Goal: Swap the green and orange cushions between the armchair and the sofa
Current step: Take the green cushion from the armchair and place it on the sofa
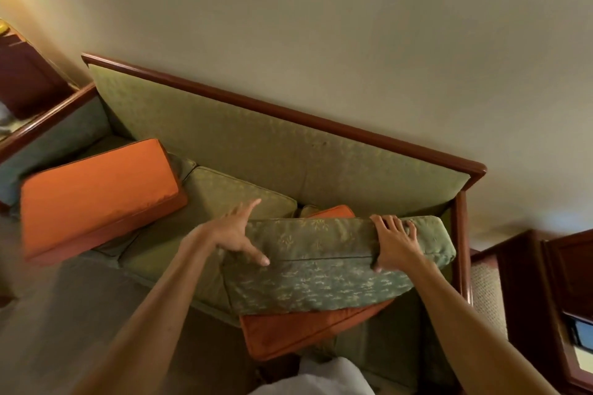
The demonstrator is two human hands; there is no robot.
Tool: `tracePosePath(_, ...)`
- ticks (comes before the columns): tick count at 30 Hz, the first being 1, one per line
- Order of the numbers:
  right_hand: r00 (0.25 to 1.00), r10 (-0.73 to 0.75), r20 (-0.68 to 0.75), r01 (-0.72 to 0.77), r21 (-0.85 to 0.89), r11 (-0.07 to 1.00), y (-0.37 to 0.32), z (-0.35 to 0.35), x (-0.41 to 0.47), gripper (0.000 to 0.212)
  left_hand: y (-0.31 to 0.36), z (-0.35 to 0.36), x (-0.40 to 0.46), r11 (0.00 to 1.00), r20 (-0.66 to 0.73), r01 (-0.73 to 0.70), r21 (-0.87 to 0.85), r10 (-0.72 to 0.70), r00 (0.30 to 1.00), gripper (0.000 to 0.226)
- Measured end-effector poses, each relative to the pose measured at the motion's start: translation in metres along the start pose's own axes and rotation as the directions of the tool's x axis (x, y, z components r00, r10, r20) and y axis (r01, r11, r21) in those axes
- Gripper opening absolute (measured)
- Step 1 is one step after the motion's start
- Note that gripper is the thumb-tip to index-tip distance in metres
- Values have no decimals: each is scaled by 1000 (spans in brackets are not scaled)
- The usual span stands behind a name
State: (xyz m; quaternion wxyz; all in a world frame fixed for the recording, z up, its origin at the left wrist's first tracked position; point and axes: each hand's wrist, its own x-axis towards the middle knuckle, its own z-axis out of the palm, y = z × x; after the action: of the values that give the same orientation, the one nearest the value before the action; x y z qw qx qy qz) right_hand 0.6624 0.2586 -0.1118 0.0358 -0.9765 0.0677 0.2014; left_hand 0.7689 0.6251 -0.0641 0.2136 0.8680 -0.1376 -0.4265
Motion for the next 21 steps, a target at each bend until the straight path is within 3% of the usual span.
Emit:
tracePosePath(3,998,-26,-53,27,16,1000,-10,0,6,121,51,38,29,947,-63,-73,313,98,993,155)
tracePosePath(6,996,-47,-71,50,43,998,-9,0,12,117,80,89,49,846,-270,76,528,82,959,140)
tracePosePath(8,995,-42,-86,48,72,996,-2,0,17,112,81,98,57,843,-384,133,520,92,919,133)
tracePosePath(14,983,-79,-163,88,52,995,-6,0,27,92,66,83,68,885,-426,72,460,148,893,121)
tracePosePath(21,979,-135,-150,151,101,983,-30,-31,54,90,56,16,80,912,-293,0,410,132,947,112)
